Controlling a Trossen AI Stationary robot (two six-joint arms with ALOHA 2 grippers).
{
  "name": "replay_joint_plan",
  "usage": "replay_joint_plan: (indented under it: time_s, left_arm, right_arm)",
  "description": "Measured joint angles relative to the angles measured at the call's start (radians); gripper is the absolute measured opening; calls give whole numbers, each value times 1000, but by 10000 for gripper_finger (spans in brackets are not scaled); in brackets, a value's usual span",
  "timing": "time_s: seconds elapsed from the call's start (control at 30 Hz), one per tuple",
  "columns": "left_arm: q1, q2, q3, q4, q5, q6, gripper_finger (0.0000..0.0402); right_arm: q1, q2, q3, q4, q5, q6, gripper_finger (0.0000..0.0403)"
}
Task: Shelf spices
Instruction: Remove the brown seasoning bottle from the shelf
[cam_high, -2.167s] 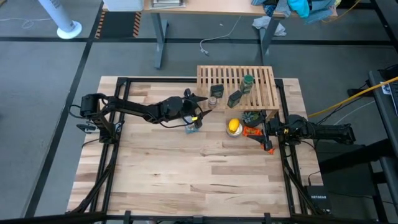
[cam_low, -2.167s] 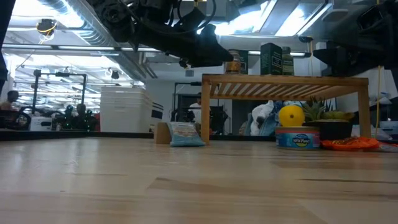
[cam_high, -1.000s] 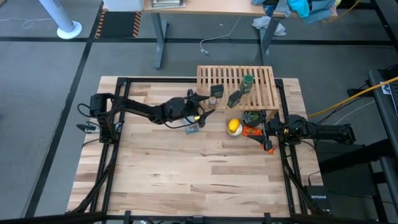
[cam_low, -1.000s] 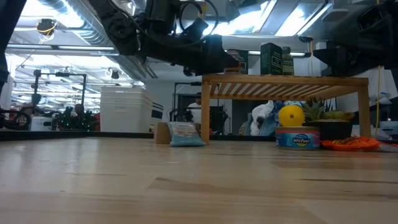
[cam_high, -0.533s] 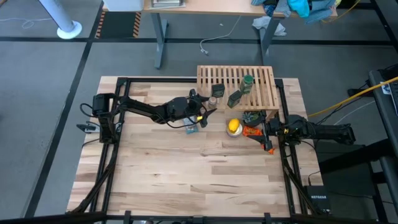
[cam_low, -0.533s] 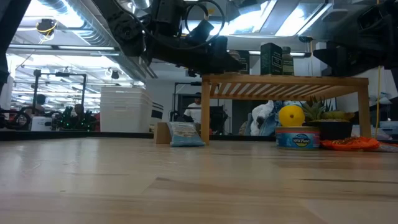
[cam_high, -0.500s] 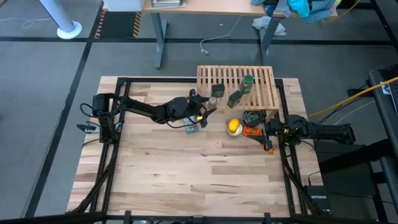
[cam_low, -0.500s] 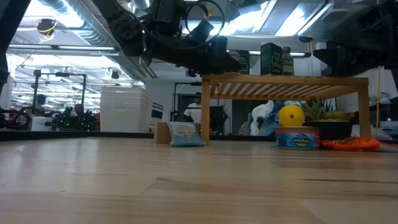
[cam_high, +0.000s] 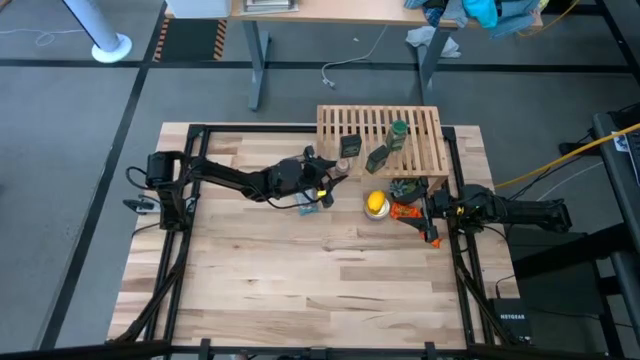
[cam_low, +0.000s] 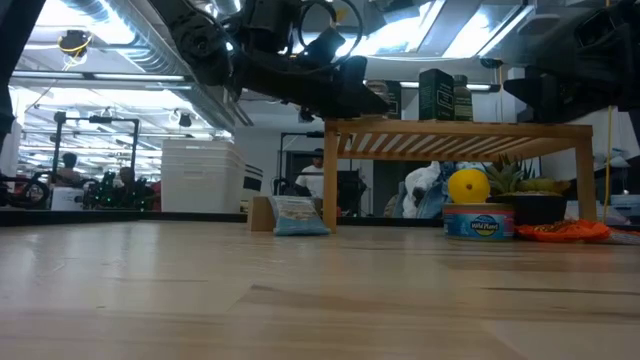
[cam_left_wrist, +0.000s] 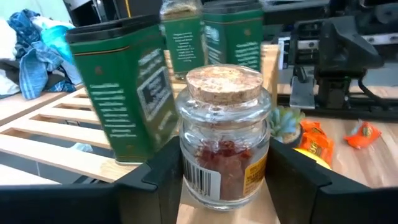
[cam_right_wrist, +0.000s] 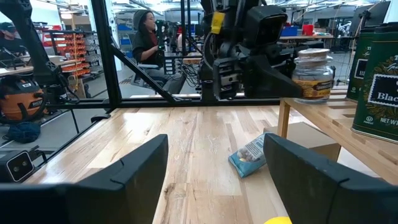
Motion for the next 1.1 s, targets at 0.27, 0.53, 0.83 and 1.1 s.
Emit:
replay_joint_plan:
  time_s: [0.27,0.53,0.83,1.1]
  left_arm:
    - [-137,-155,-2,-338,-219,11,174]
    - [-360,-330,-2,-618,-464,-71,174]
    - [-624,-450,-7,-1258,-605,-664,174]
    - [-841,-433,-135,-1356,-610,-1137,174]
  right_arm:
    - [0,0,0,0,0,0,270]
    - [0,0,0,0,0,0,270]
    - [0,0,0,0,0,0,270]
    - [0,0,0,0,0,0,270]
